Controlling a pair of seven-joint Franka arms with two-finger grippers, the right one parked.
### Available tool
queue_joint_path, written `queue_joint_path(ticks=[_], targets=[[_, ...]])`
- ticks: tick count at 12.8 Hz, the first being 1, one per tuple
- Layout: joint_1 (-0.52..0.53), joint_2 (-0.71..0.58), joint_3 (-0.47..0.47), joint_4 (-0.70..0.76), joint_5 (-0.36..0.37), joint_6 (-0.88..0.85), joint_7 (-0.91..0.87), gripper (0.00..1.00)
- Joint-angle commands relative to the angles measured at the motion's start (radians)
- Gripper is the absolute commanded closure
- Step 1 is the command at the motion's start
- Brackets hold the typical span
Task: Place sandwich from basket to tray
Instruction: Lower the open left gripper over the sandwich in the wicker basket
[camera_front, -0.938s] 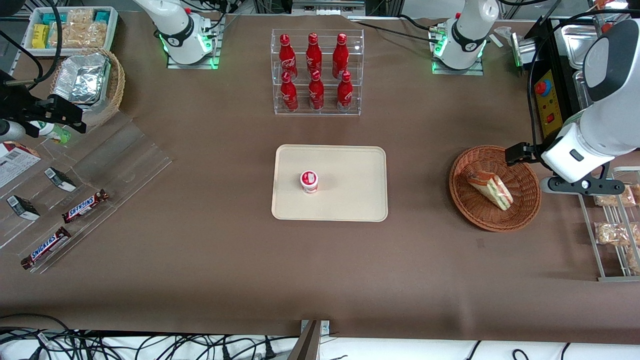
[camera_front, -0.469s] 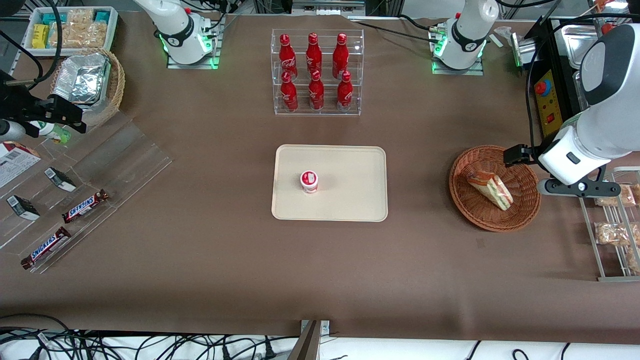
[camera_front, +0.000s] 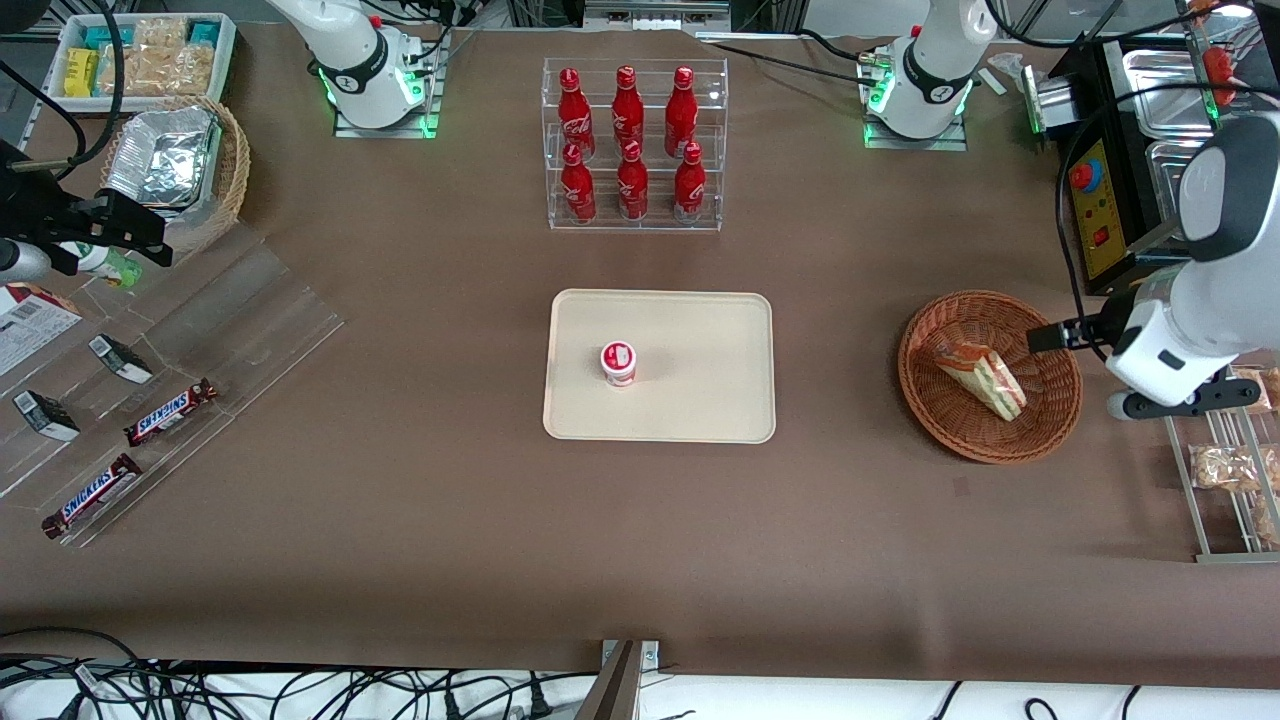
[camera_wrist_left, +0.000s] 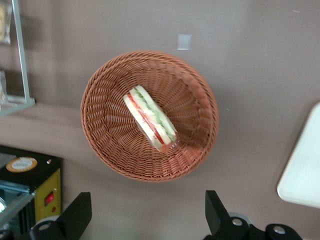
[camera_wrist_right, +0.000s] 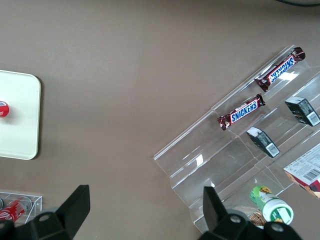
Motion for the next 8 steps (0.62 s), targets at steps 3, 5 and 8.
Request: queue_joint_path(ticks=[3,5,8], targets=[[0.029,-0.027,-0.004,-0.159,-0.004,0.172,-0.248,0.00],[0.029,-0.048,-0.007,-0.242,-0.003,0.266,-0.377,0.00],[0.028,-0.073,-0.012,-0.348,0.008,0.362,-0.509,0.00]])
